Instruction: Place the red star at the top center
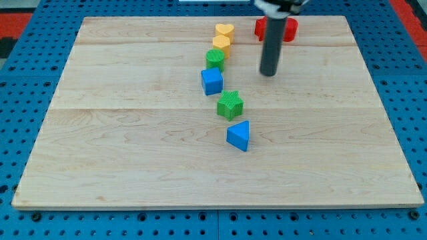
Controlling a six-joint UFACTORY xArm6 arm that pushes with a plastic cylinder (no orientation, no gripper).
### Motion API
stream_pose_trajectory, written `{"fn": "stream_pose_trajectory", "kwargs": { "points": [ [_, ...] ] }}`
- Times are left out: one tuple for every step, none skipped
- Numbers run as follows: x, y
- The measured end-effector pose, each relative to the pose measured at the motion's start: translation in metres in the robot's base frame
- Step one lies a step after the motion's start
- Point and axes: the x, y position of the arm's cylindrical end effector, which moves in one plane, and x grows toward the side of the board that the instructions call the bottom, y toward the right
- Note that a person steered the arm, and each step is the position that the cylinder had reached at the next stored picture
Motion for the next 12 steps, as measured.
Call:
{"fn": "stream_pose_trajectory", "kwargs": {
  "points": [
    [-0.049, 0.026],
    [-0.093, 0.024],
    [-0.124, 0.024],
    [-0.13, 0.018],
    [-0.12, 0.016],
    [-0.109, 0.004],
    [-0.109, -0.018],
    [-0.108, -0.014],
    [-0.095, -0.009],
    [-0.102, -0.017],
    [-0.117, -0.017],
    [-0.132, -0.019]
  ]
}}
